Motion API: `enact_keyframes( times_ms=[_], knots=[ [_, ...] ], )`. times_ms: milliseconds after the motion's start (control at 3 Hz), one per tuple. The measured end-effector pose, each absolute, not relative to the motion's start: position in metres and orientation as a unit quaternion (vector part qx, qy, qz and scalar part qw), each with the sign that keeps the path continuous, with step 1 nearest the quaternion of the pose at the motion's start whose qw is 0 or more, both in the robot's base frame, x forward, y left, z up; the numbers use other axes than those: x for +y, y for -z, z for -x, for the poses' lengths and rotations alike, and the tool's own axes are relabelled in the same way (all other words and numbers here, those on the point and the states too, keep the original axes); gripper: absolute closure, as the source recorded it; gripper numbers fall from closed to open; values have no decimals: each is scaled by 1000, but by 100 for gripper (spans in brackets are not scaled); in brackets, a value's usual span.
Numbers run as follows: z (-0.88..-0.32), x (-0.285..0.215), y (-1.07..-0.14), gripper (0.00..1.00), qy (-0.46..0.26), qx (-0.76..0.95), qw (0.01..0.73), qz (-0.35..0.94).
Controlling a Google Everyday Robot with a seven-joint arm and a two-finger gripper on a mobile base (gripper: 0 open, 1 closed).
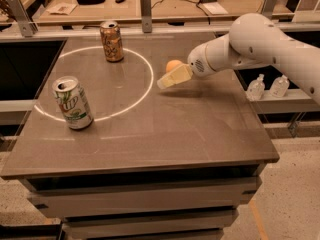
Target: Move orange near 7up can
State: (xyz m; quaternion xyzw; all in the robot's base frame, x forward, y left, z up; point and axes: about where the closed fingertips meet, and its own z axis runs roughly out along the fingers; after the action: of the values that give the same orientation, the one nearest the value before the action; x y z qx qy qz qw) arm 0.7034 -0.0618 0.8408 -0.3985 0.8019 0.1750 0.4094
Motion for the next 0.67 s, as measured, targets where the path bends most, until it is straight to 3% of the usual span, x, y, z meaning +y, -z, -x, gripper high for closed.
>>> enact_keyframes(
  times_ms=[667],
  knots=[
    [-707,-41,-847,41,-185,792,415,406]
  ],
)
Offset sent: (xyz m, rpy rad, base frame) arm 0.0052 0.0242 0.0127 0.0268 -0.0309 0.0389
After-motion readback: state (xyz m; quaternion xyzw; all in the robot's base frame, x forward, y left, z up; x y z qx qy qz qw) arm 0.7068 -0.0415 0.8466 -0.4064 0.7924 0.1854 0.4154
